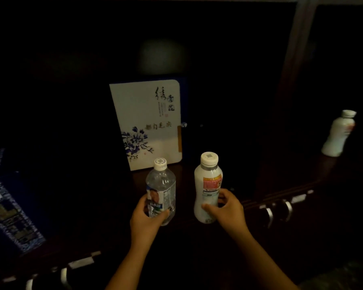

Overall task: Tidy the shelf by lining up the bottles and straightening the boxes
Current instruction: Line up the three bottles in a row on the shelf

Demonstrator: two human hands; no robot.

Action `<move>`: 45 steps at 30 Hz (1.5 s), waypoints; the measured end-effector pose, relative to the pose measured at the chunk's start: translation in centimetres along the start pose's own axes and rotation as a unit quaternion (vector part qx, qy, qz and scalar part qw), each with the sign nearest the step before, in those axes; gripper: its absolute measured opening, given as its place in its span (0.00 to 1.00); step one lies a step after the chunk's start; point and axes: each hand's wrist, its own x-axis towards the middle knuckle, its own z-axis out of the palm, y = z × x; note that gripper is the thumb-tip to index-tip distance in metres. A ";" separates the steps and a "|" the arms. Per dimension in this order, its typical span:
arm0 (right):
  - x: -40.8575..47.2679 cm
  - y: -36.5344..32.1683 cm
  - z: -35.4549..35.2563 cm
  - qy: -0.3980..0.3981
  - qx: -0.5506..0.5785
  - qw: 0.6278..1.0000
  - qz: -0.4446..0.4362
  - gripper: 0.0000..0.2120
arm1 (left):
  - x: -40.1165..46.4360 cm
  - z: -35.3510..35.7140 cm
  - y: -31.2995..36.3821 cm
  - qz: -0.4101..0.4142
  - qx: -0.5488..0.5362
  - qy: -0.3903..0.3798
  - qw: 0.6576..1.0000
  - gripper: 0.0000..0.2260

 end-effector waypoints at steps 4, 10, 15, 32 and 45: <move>-3.6 0.9 -4.8 0.027 0.009 0.999 0.016 0.23 | -3.8 2.4 1.8 0.004 -0.015 -0.026 1.000 0.27; -5.6 2.8 -13.5 0.067 0.023 0.997 0.022 0.22 | -9.0 8.6 5.8 0.026 -0.044 -0.049 0.997 0.28; -5.4 5.7 -22.8 0.082 0.020 0.996 0.016 0.22 | -13.1 16.8 8.9 0.024 -0.063 -0.054 0.996 0.30; 6.5 14.4 -48.2 0.127 0.014 0.991 0.024 0.21 | -16.0 43.8 16.6 0.005 -0.098 -0.048 0.994 0.29; 22.8 17.3 -53.6 0.158 -0.034 0.986 0.029 0.24 | -4.9 57.6 17.6 -0.009 -0.072 -0.076 0.994 0.28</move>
